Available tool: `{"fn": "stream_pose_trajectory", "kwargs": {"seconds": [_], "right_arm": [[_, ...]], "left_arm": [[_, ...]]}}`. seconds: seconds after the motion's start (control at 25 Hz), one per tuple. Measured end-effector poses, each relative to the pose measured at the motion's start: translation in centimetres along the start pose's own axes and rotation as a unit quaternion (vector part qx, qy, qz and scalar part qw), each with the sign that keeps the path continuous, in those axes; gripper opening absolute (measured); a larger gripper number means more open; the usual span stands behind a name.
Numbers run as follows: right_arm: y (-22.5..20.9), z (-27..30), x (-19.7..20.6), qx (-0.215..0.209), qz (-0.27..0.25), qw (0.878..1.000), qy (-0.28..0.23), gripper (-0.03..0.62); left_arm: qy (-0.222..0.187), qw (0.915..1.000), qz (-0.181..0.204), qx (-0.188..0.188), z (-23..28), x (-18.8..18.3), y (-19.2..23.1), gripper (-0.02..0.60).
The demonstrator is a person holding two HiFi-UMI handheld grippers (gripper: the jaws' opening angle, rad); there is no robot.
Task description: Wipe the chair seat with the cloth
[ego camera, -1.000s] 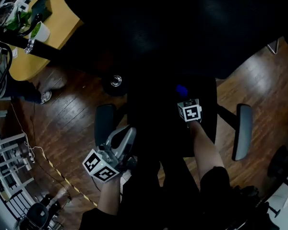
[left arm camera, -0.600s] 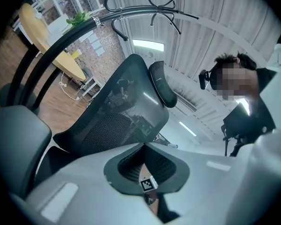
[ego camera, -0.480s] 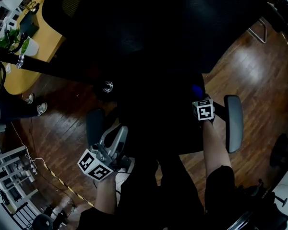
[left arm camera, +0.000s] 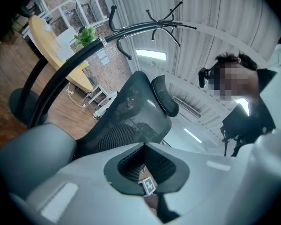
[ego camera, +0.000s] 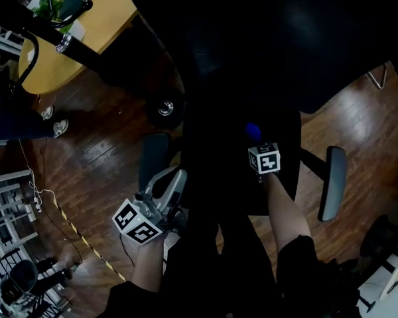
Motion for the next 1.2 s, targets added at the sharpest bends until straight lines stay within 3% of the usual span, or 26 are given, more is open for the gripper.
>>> {"fn": "stream_pose_trajectory", "kwargs": {"seconds": [0.28,0.36,0.52,0.64,0.88,1.2], "right_arm": [[14.8,4.8,-1.2,-0.133,-0.037,0.99,0.018,0.038],[17.2,5.0,-0.8,-0.144,-0.043,0.988,0.026,0.037],[17.5,4.7,-0.7,-0.14,-0.042,0.989,0.011,0.038],[16.2,4.5,0.1,-0.133,-0.049,0.99,0.013,0.037],[10.0,2.4,2.9,-0.071,-0.031,0.997,0.032,0.037],[-4.4,-3.7,7.8,0.061,0.024,0.996,0.059,0.037]], "left_arm": [[-0.032,0.9992,0.011,-0.023,-2.9,-0.6,-0.8,-0.008],[-0.037,0.9989,0.011,-0.028,-3.5,-0.5,-0.9,-0.008],[-0.037,0.9988,0.012,-0.029,-4.2,-0.1,-1.0,-0.008],[-0.037,0.9989,0.006,-0.028,-4.0,0.4,-0.8,-0.008],[-0.007,0.9998,0.002,-0.017,-2.2,1.2,-0.3,-0.008],[0.029,0.9995,0.002,0.008,1.6,2.3,-0.1,-0.008]]}}
Point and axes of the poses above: the fingertips, and each gripper's own axes: z forward along the fingers, y to its left, x out of its underside, the point moved 8 cm from there along -z, backward along the fingers, and after that the axes turned 6 degrees about x, right-handed, at the moved point
